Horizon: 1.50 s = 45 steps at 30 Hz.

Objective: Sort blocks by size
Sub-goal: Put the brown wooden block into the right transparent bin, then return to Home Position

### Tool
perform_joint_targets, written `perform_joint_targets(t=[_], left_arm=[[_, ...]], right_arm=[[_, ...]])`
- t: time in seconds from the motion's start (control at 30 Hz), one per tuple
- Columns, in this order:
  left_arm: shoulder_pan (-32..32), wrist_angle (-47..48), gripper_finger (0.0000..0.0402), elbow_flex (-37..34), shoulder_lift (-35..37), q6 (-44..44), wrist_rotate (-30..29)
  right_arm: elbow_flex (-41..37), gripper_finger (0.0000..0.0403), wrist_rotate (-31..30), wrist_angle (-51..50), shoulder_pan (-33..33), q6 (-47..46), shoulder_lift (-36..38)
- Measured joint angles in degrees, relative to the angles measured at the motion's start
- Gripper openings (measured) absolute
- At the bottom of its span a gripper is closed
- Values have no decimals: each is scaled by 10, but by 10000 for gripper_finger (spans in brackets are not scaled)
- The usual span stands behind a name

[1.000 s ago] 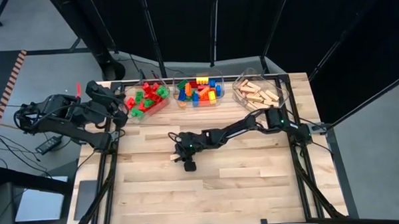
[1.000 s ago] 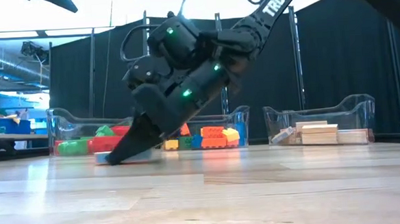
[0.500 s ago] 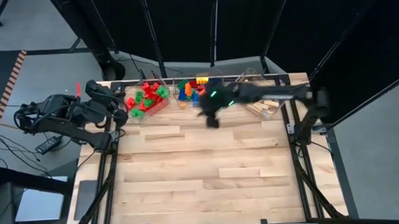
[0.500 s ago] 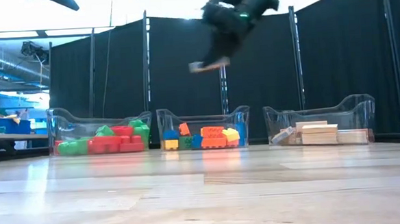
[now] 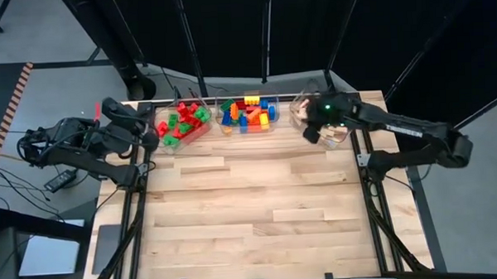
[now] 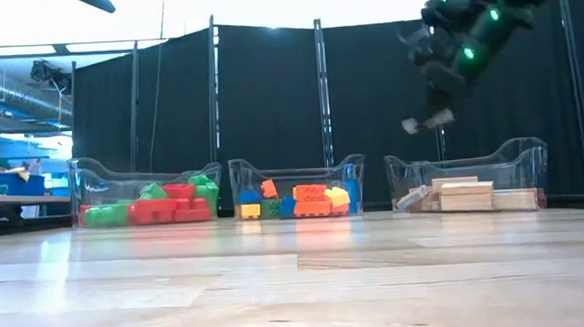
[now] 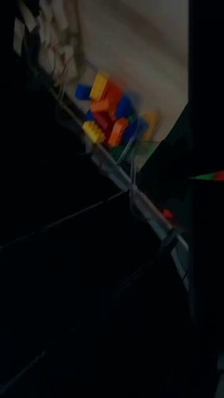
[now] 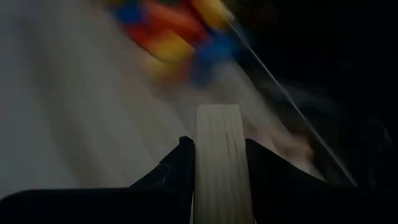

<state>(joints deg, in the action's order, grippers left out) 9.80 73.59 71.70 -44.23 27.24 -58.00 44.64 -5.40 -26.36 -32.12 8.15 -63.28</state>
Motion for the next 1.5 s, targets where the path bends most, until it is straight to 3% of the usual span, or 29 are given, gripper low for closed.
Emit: perform_joint_targets(t=[0.13,0.3,0.37,0.43,0.63,0.77,0.87,0.97,1.1,1.27,1.37,1.5], left_arm=[[0,-1,4,0,0,0,-24],[0,-5,4,0,0,0,-22],[0,-5,4,0,0,0,-15],[0,-5,4,0,0,0,-14],[0,-34,4,0,0,3,-13],[0,-91,4,0,1,-18,-8],[0,-144,4,0,10,-43,35],[0,-198,4,0,28,-75,103],[0,-241,4,0,70,-103,179],[0,-262,4,-10,157,-108,221],[0,-315,4,-54,216,-129,254],[0,-385,4,-159,290,-130,259]], right_arm=[[-64,120,-40,-8,-49,-50,39],[-110,120,-37,-10,-97,-111,56],[-108,122,-8,-4,-104,-111,58],[-102,159,19,-3,-107,-107,60],[-48,324,55,-29,-107,-113,89],[24,387,65,-100,-107,-165,127],[98,387,132,-210,-107,-173,163],[171,371,262,-322,-105,-153,209],[182,358,417,-296,-87,-71,327],[112,352,410,-193,-85,-113,527],[45,352,410,-110,-94,-178,633],[11,352,448,-103,-100,-201,601]])
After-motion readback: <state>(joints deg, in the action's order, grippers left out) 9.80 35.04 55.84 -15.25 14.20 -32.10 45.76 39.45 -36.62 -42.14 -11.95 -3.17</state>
